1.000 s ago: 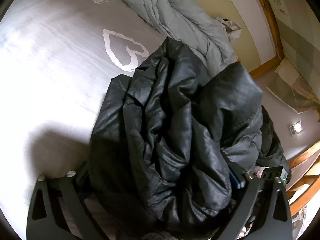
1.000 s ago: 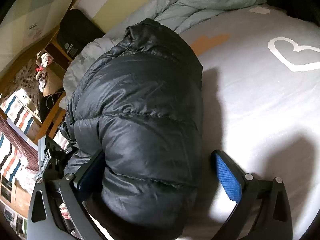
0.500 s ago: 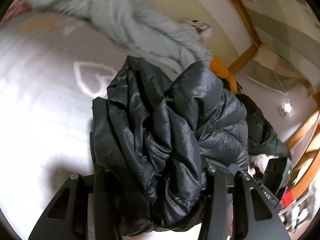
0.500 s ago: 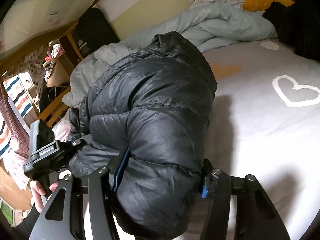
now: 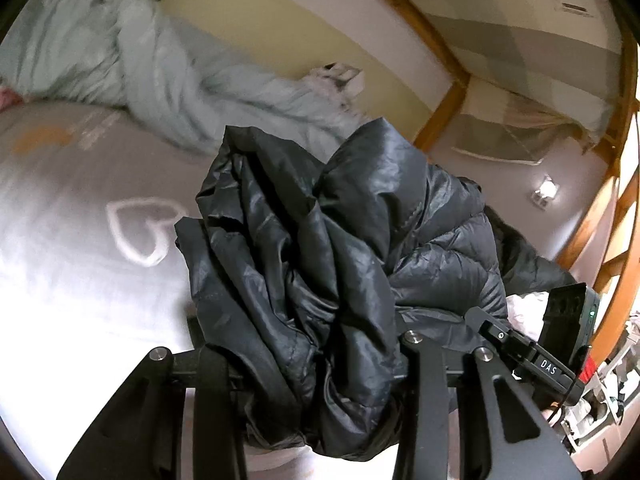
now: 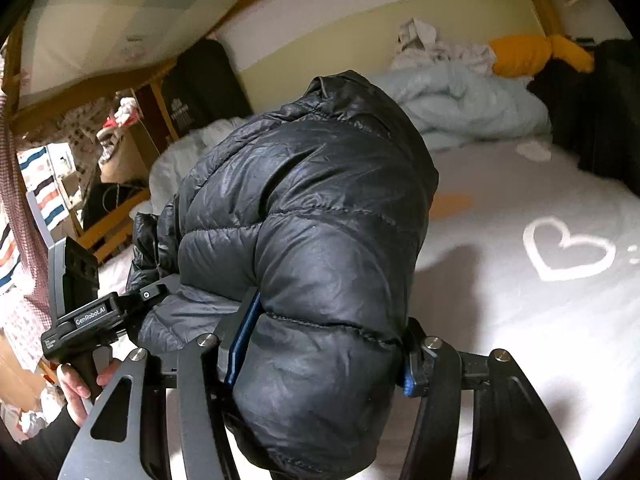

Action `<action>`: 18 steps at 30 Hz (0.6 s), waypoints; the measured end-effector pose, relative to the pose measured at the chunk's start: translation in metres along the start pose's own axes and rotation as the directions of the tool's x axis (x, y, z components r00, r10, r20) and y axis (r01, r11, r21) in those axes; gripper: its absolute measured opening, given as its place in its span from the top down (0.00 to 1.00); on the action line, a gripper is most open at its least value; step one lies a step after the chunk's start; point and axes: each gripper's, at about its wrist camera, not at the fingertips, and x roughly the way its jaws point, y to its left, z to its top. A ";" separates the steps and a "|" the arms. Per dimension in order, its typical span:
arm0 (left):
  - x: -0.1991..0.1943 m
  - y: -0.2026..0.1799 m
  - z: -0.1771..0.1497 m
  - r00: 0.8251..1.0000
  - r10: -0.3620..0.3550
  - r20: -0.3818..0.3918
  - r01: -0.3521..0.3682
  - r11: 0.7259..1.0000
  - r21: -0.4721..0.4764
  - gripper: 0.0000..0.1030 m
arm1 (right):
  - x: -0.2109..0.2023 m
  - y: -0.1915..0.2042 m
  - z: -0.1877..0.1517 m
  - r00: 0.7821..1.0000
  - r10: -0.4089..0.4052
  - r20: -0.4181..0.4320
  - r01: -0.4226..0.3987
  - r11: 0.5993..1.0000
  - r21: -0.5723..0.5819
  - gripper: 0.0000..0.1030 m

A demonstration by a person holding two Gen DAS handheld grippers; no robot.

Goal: Fold large clothes
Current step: 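Lower the rolled jacket onto the sheet and open both grippers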

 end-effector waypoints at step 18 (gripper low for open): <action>0.180 -0.165 0.030 0.990 -0.143 0.009 0.135 0.953 0.272 0.63 | -0.105 -0.153 0.084 0.930 -0.306 0.204 0.308 0.951 0.023 0.43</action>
